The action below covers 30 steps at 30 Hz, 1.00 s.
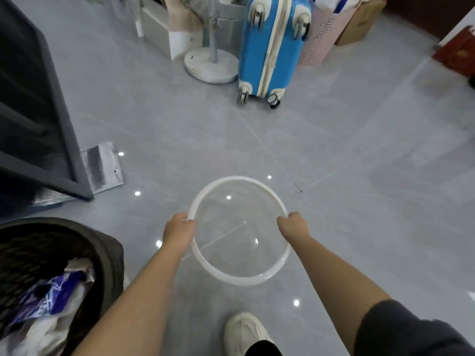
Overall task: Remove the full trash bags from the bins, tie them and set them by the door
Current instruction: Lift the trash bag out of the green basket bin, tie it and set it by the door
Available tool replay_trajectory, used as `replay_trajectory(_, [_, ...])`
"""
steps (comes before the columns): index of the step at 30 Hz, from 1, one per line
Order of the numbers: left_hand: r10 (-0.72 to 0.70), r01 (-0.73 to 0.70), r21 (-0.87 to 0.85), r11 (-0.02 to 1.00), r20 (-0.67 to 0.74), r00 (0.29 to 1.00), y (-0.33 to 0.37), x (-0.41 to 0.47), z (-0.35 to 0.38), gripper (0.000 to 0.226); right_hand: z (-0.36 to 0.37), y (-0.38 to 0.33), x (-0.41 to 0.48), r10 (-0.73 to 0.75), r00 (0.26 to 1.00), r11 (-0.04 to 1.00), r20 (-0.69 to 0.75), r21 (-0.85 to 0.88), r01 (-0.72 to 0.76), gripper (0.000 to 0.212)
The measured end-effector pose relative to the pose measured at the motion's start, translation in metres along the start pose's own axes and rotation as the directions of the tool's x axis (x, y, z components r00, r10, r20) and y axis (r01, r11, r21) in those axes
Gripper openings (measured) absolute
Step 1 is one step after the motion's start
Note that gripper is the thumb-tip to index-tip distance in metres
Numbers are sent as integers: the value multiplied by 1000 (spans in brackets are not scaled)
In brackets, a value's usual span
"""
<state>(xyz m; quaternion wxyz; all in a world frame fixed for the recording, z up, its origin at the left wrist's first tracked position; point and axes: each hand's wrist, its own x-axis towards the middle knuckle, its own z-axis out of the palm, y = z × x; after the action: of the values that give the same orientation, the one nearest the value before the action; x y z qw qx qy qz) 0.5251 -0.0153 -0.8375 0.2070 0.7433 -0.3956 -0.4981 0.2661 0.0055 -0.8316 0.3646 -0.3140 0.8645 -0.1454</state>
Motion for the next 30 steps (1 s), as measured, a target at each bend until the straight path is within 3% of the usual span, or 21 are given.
replay_trajectory(3, [-47,47,-14,999,6,999,-16,9,14,12,19,16,17,-1,1000,997,13,78,0,41])
replay_trajectory(8, [-129,129,4,992,40,991,-43,24,31,25,43,41,32,43,998,990,50,134,-49,51])
replay_trajectory(12, [-163,164,-13,986,60,985,-50,34,42,22,48,51,43,57,995,986,87,153,-70,52])
replay_trajectory(15, [-182,184,-12,983,98,978,-52,38,52,40,48,54,48,61,991,983,117,165,-80,55])
replay_trajectory(19, [-174,176,-8,984,131,976,-46,32,58,32,45,54,46,55,987,977,150,194,-84,59])
replay_trajectory(23, [-64,69,-45,997,106,992,-35,22,48,43,45,41,26,-22,984,970,177,241,-22,53])
replay_trajectory(27, [97,-95,-137,986,8,995,-11,-1,23,26,53,5,-8,-155,944,964,292,252,80,49])
replay_trajectory(30, [219,-224,-125,966,-54,974,7,-16,-9,25,64,-29,-41,-225,876,963,426,233,134,45])
